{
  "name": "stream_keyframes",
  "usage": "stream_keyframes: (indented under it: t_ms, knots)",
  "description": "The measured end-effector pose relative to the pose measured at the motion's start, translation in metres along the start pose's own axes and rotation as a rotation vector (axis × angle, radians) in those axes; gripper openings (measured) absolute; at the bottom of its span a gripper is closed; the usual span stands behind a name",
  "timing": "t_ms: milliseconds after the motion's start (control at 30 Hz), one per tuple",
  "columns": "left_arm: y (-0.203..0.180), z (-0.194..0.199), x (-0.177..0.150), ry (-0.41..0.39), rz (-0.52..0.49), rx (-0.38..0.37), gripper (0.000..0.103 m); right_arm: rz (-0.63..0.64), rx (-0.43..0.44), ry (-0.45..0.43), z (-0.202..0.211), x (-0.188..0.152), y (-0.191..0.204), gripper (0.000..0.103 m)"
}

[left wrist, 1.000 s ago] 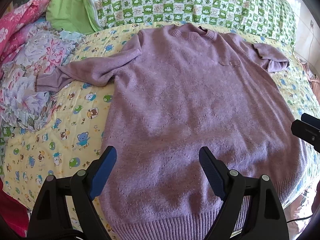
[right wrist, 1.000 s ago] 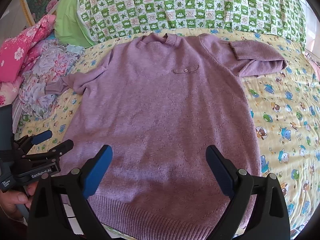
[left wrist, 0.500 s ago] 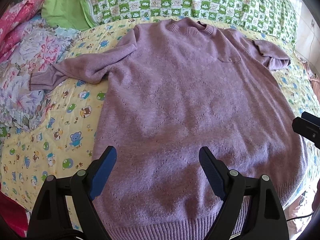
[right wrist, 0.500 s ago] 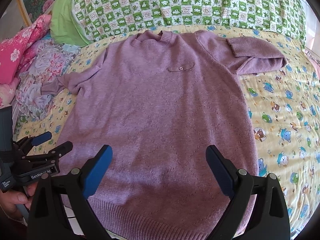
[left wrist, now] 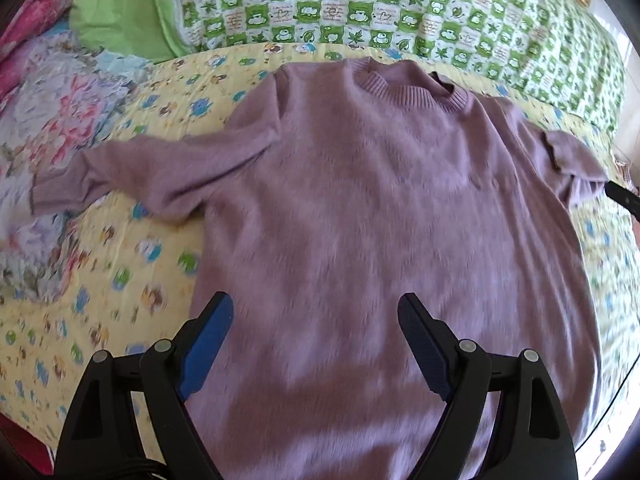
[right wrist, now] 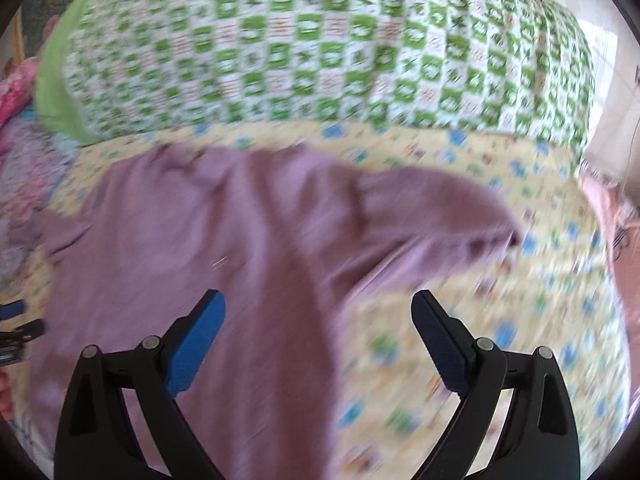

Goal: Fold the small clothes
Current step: 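Grasp the sweater's sleeve cuff with the right tool and lift it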

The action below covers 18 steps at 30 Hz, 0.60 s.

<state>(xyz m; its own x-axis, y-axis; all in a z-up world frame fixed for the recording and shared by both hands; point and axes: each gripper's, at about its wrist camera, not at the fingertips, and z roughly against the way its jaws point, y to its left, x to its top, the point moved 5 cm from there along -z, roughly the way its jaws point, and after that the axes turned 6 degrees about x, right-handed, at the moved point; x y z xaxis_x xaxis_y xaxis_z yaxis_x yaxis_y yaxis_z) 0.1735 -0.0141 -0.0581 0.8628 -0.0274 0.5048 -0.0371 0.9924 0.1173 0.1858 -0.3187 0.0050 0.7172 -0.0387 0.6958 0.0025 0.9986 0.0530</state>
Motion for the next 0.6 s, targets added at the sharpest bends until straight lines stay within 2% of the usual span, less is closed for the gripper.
stream_keyframes:
  t_ms: [167,267,367,433,500,567,600]
  knots:
    - [-0.017,-0.027,0.029,0.034,-0.003,-0.018,0.085,0.105,-0.032,0.039,-0.05,0.03,-0.017,0.088]
    - [-0.024,-0.045,0.043,0.055,-0.001,-0.021,0.085,0.156,-0.037,0.109,-0.085,0.032,-0.024,0.086]
    - [-0.031,-0.059,0.049,0.072,-0.008,-0.018,0.085,0.183,-0.088,0.181,-0.116,0.027,-0.041,0.066]
    - [-0.035,-0.07,0.053,0.081,-0.02,-0.01,0.085,0.125,-0.061,0.181,-0.119,0.024,-0.057,0.036]
    - [-0.035,-0.077,0.055,0.088,-0.025,-0.006,0.085,0.046,-0.045,0.155,-0.11,0.029,-0.073,0.014]
    - [-0.035,-0.083,0.056,0.095,-0.019,-0.009,0.085,-0.004,0.023,0.093,-0.09,0.039,-0.074,0.012]
    - [-0.034,-0.085,0.058,0.095,-0.014,-0.013,0.085,-0.008,0.09,0.037,-0.069,0.05,-0.065,0.012]
